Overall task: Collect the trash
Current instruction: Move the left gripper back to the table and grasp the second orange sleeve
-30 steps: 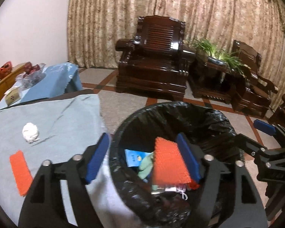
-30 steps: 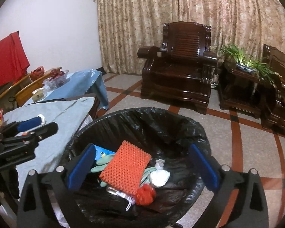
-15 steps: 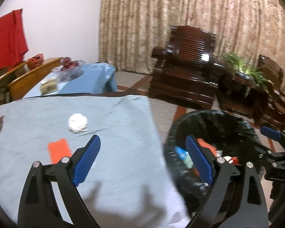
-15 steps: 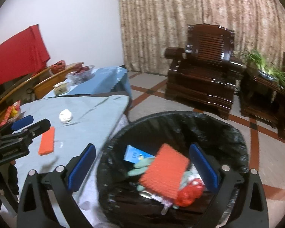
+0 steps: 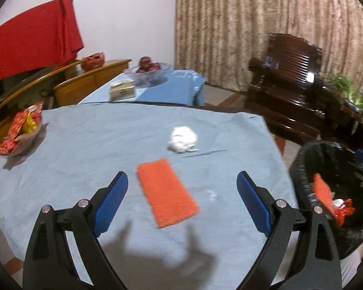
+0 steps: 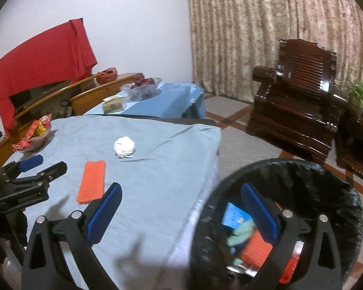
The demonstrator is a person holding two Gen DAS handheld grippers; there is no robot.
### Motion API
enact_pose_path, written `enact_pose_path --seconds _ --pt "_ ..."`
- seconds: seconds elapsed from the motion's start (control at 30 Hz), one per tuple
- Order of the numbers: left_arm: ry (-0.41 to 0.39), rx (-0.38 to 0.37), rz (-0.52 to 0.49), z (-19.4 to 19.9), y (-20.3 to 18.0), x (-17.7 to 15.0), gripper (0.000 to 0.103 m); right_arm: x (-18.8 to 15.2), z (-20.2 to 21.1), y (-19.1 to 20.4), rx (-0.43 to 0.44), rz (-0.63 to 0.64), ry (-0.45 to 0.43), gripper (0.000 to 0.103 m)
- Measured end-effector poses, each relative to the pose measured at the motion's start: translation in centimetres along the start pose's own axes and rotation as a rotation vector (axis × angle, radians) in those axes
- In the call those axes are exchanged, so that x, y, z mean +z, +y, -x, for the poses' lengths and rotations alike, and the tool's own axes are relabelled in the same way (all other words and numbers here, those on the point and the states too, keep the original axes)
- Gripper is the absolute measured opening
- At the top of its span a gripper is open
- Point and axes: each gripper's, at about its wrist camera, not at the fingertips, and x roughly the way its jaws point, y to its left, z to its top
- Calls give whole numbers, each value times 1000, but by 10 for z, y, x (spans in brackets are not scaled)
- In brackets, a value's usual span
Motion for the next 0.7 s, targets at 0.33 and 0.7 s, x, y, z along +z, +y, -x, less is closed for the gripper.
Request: enact_pose_path --seconds 0.33,0.7 --pt "69 57 43 -32 37 -10 89 1 -52 35 46 8 36 97" --pt "162 55 54 -82 39 -28 89 -2 -83 40 40 10 73 97"
